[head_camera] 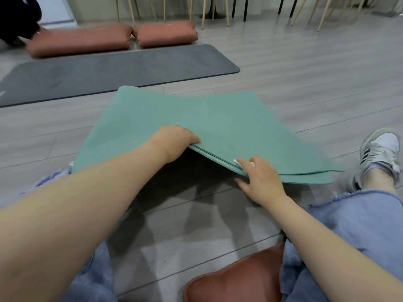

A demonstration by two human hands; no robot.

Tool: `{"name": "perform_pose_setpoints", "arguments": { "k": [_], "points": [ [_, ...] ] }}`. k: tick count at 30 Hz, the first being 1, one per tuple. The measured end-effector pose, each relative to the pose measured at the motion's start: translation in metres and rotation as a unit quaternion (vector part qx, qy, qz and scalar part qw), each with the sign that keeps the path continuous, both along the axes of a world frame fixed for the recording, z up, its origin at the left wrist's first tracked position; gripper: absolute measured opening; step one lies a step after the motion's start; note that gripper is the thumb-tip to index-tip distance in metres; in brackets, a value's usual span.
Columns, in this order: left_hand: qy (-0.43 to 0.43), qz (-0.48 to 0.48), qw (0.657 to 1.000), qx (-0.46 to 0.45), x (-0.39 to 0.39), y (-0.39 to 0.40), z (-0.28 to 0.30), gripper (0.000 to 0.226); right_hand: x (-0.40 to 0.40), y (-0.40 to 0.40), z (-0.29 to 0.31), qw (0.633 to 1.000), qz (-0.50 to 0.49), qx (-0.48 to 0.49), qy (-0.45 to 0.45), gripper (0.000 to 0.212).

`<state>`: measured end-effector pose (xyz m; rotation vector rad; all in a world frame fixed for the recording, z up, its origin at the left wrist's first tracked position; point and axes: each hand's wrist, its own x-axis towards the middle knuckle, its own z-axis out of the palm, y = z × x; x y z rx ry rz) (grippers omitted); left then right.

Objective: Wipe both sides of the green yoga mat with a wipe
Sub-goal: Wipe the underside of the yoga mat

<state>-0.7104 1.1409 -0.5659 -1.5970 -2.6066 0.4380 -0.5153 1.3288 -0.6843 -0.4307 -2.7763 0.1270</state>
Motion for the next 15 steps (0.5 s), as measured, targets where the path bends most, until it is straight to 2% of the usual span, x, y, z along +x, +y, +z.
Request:
{"name": "perform_pose_setpoints", "arguments": {
  "k": [5,11,15],
  "points": [
    [-0.051,0.061,0.996,0.043,0.005,-0.023,-0.014,0.059,-0.022,0.022,0.029,0.994,-0.087,-0.056,-0.021,0.032],
    [-0.118,0.16,0.979,0.049,0.012,-0.07,-0.044,0.076,-0.028,0.037,0.047,0.993,-0.076,-0.07,-0.057,0.035],
    [-0.1,0.16,0.981,0.044,0.003,-0.077,-0.043,0.075,-0.024,0.033,0.047,0.992,-0.071,-0.059,-0.089,0.038]
  ]
}}
